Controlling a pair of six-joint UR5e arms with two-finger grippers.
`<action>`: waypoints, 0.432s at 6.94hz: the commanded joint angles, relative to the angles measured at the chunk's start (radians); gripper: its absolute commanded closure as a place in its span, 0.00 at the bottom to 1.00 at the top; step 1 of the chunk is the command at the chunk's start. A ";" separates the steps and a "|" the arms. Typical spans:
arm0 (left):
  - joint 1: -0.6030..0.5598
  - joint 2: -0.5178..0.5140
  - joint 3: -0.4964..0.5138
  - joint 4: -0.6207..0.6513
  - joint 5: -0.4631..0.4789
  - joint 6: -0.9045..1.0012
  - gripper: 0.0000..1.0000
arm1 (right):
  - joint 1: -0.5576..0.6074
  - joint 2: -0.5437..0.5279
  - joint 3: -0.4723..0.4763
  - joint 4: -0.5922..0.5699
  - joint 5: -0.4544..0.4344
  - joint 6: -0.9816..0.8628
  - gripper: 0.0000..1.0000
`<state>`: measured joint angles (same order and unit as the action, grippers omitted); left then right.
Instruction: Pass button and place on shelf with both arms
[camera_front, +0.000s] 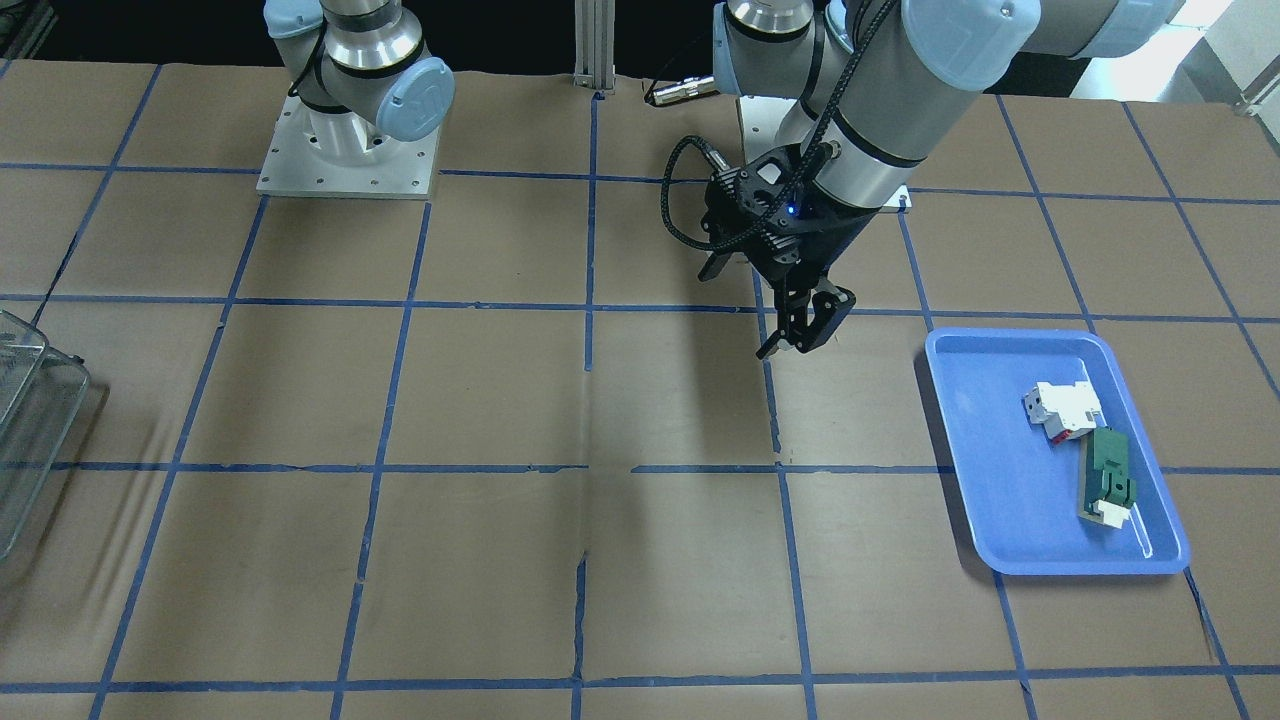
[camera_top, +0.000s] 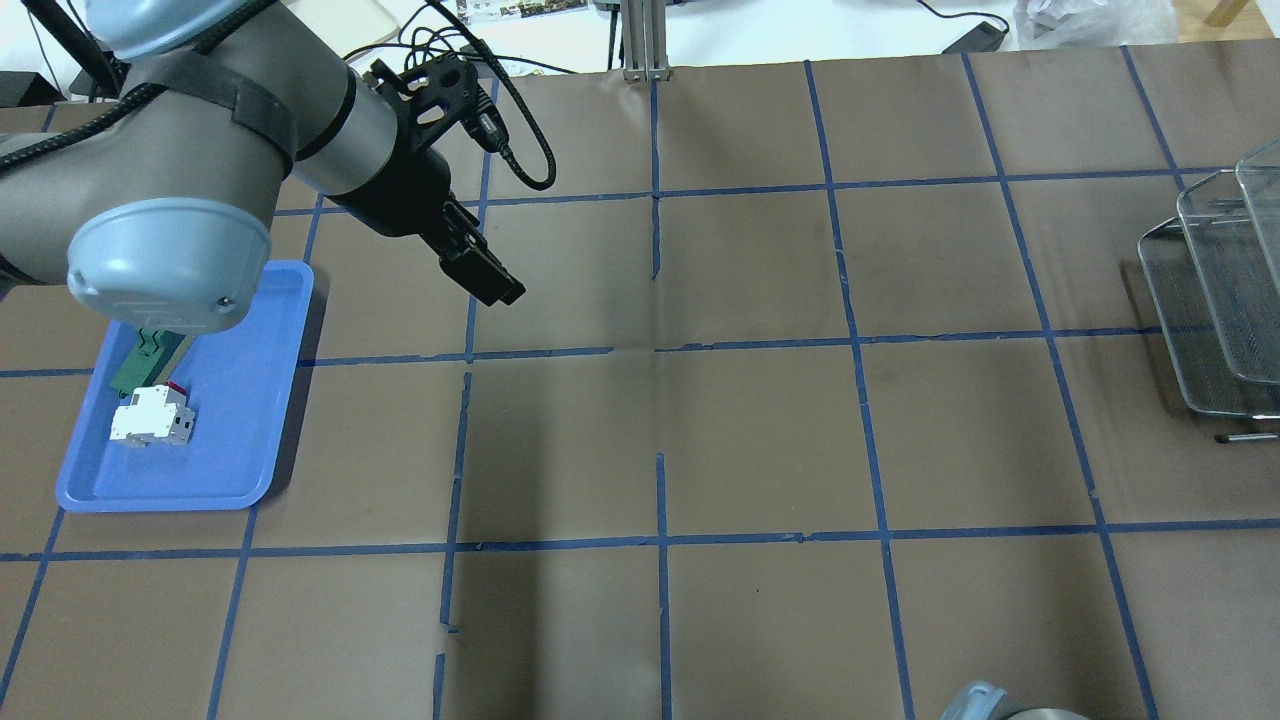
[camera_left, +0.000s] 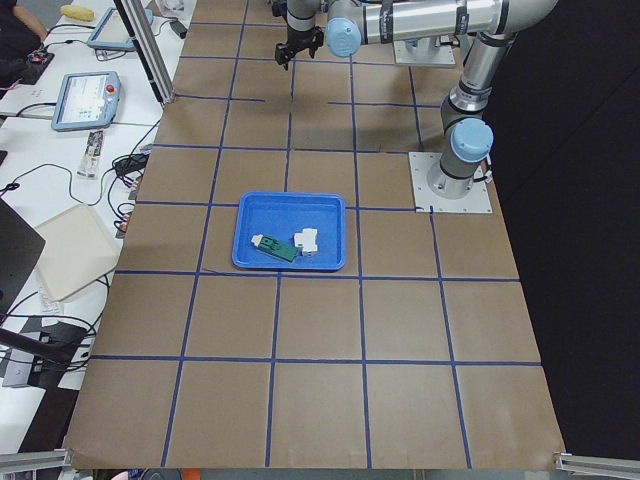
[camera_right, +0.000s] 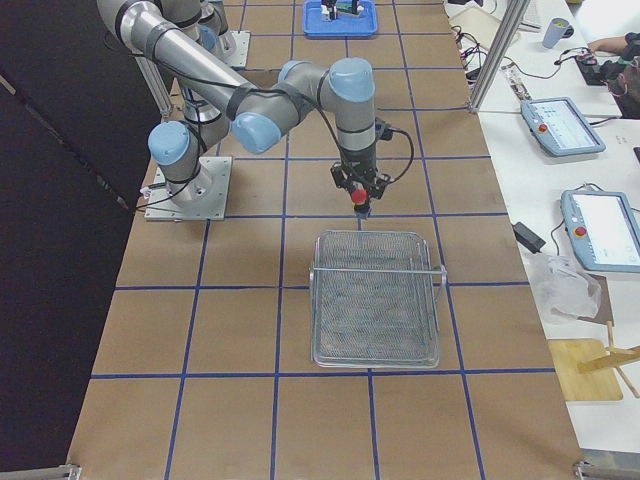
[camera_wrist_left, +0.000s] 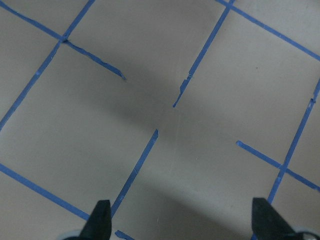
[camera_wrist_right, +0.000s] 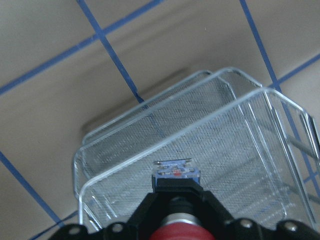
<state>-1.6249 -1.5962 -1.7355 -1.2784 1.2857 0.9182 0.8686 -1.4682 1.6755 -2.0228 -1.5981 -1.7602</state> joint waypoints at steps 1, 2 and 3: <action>0.000 0.034 0.011 -0.042 0.116 -0.138 0.00 | -0.043 0.138 -0.095 -0.041 -0.011 -0.087 0.89; 0.000 0.050 0.023 -0.083 0.165 -0.235 0.00 | -0.043 0.147 -0.099 0.005 -0.028 -0.084 0.86; 0.000 0.050 0.059 -0.157 0.203 -0.390 0.00 | -0.043 0.147 -0.097 0.007 -0.034 -0.082 0.75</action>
<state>-1.6245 -1.5539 -1.7086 -1.3628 1.4344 0.6880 0.8266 -1.3326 1.5850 -2.0315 -1.6209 -1.8410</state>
